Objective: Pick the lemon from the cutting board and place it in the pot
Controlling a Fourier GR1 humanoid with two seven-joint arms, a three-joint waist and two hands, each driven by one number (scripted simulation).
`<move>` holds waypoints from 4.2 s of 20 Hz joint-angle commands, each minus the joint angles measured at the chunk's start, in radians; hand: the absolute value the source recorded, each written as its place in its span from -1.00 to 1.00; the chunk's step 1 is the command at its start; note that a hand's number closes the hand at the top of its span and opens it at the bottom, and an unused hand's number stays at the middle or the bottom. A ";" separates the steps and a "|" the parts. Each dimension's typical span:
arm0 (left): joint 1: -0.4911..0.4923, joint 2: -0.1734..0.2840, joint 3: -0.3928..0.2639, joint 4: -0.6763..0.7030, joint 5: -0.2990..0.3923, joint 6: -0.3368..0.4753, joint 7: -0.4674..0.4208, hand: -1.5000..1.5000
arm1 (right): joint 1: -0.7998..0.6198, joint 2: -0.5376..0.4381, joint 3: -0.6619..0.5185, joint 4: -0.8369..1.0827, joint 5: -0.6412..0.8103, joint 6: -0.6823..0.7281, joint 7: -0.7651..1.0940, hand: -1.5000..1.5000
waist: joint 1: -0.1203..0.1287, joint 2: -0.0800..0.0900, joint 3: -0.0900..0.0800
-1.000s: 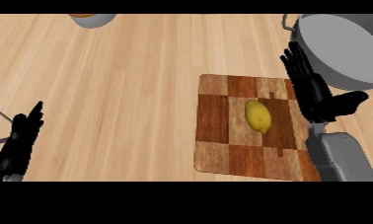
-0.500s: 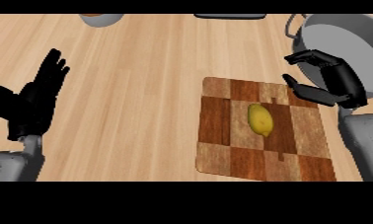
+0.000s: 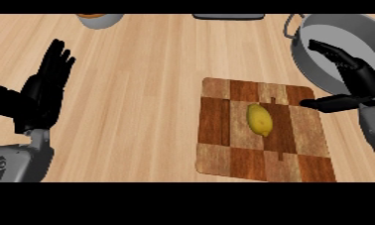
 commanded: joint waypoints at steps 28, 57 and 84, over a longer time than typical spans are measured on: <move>0.018 -0.091 0.040 -0.073 -0.099 -0.017 0.064 0.00 | 0.035 0.062 0.344 -0.435 0.503 0.312 0.652 -1.00 | -0.013 -0.006 -0.001; 0.018 -0.126 0.157 -0.064 -0.134 -0.136 0.072 0.00 | 0.045 0.185 0.355 -0.210 0.906 0.116 0.412 1.00 | -0.008 -0.005 -0.001; 0.052 -0.140 0.223 -0.056 -0.163 -0.136 0.060 0.00 | 0.664 -0.318 0.076 -0.602 0.530 -0.083 -0.350 1.00 | -0.094 -0.017 -0.003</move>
